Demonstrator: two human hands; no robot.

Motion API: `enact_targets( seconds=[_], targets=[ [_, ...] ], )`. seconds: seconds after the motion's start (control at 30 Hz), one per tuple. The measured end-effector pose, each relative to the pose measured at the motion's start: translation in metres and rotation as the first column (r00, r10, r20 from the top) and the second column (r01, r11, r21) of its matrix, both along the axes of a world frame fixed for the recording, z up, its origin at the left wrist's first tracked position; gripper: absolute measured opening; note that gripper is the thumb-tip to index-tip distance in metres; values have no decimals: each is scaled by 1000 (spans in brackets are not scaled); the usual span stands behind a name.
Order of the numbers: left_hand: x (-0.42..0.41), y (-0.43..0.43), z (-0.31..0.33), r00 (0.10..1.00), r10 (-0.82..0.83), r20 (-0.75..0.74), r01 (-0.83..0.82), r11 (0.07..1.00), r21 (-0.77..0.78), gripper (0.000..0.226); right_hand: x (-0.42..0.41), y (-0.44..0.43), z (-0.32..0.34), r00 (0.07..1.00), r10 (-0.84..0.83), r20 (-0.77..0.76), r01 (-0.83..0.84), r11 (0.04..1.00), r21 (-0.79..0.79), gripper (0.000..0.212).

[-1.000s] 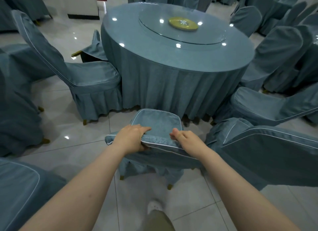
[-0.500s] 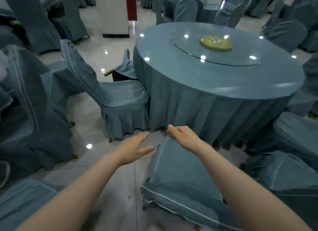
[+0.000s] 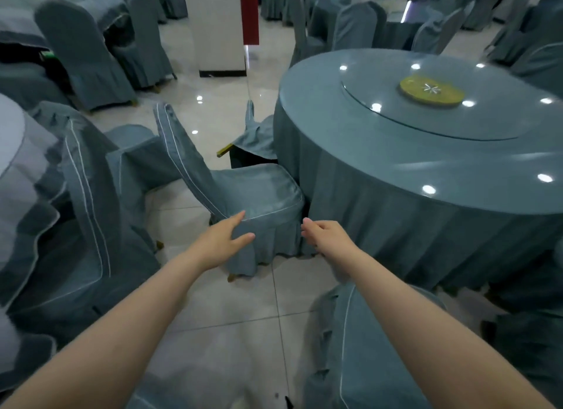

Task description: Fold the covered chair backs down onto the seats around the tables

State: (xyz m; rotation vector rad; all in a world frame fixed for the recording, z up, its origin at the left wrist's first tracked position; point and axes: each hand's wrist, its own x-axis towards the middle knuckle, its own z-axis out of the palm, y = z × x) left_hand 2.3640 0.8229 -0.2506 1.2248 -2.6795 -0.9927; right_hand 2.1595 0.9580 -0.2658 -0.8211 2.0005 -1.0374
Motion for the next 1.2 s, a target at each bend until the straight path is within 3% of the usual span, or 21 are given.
enact_targets(
  seconds=[0.23,0.47,0.67,0.93,1.03,1.2],
  targets=[
    [5,-103,18,996,17,-84,-17,1000,3,66,9,-94,12,999,22,-41,-21,1000,14,65],
    [-13,-197,17,997,29,-71,-35,996,-80,64,-15,-200,-2,999,34,26,-35,999,40,47],
    [-51,-300,29,985,76,-157,-95,989,-116,63,-52,-318,-4,998,53,42,-53,999,1,50],
    [-76,-411,38,983,148,-112,-162,978,-133,63,-89,-433,9,994,98,51,-96,994,-47,46],
    [-86,-447,35,991,109,-75,-118,984,-130,63,-98,-456,5,992,99,80,-95,994,-52,32],
    [-112,-514,26,998,16,-59,-22,995,-102,64,-109,-498,4,996,-9,87,15,997,-71,36]
  ],
)
